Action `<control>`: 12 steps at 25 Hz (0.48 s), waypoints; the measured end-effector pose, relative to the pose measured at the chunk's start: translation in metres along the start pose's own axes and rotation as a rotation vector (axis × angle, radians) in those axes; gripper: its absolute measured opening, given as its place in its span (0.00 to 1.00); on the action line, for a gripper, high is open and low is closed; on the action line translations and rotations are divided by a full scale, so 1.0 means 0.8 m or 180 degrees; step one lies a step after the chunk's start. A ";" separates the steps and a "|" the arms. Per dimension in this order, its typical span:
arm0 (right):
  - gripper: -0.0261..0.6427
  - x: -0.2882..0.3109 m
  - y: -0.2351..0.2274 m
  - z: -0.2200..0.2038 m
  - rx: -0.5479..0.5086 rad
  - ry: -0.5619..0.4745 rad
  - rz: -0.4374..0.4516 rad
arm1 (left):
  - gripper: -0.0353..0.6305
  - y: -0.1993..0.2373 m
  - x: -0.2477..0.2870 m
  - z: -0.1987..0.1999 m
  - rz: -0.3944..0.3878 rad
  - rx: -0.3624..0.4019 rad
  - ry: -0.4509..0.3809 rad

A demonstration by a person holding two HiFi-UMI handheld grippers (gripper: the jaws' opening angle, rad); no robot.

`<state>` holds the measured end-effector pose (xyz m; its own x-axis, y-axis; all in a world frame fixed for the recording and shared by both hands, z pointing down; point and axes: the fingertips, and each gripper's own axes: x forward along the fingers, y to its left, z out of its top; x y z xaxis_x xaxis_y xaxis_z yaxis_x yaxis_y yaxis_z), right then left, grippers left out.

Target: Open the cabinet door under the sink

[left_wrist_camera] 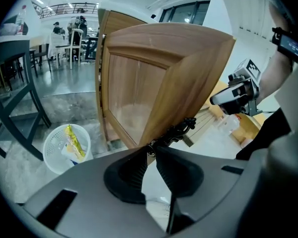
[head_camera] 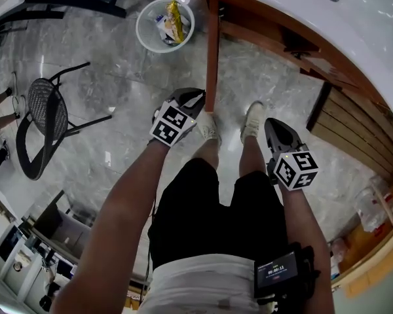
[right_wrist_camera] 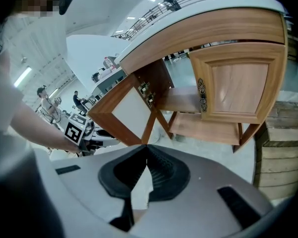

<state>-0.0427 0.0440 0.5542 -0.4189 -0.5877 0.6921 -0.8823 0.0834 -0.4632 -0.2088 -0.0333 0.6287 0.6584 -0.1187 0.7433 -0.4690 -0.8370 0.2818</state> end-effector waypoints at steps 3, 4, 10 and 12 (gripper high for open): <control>0.06 0.002 0.005 0.000 -0.0003 0.0001 -0.0019 | 0.15 0.012 -0.011 -0.008 0.0070 -0.0078 -0.0016; 0.06 0.003 0.007 0.000 0.0001 -0.0004 -0.0031 | 0.15 0.017 -0.015 -0.011 0.0107 -0.0094 -0.0018; 0.06 0.006 0.019 0.001 0.0013 -0.0039 -0.0062 | 0.13 0.057 -0.042 -0.029 0.0425 -0.0188 0.0042; 0.06 0.007 0.023 -0.001 0.0014 -0.0038 -0.0078 | 0.13 0.064 -0.045 -0.030 0.0436 -0.0183 0.0044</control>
<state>-0.0614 0.0430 0.5497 -0.3946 -0.5992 0.6966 -0.8913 0.0653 -0.4487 -0.2709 -0.0592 0.6307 0.5779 -0.2221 0.7853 -0.5872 -0.7814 0.2111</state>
